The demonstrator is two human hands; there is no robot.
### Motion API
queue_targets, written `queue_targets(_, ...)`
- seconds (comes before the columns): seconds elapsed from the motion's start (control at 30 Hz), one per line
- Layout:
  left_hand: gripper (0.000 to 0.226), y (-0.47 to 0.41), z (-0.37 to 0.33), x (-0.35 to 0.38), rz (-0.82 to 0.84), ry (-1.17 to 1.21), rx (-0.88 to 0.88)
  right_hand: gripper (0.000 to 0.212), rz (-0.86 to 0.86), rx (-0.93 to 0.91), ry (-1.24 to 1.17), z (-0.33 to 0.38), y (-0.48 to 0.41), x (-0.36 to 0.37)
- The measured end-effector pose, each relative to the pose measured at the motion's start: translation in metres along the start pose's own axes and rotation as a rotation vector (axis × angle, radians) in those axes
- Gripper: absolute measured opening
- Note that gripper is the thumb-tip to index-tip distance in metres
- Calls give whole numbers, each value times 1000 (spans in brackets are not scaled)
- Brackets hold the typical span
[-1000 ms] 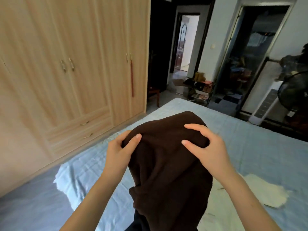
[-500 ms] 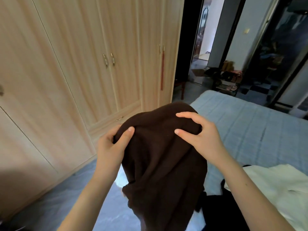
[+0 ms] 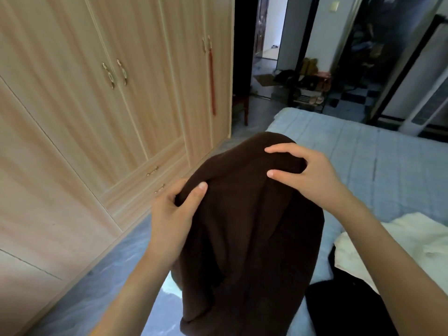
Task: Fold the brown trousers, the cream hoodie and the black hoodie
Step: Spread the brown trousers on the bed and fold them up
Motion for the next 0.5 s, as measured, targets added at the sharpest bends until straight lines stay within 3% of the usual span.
queue_targets(0.23,10,-82,99,88,205,-80,-31,47,-63,111,154,-106,-71,-30)
queue_targets(0.37,7,-92,212,138,362,-177,-146,44,-16,258,272,-222,-95,4)
queue_targets(0.5,16,-64,344,177,559,-243,-389,42,80,468,315,-349,-83,67)
Point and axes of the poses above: each hand's wrist, its own y-axis away from the middle knuckle, its own x-axis out of the palm, z = x × y, the point moved 4 cm from there along -y, towards the middle knuckle, and after that the axes turned 8 degrees about x, right-handed, at the moved point
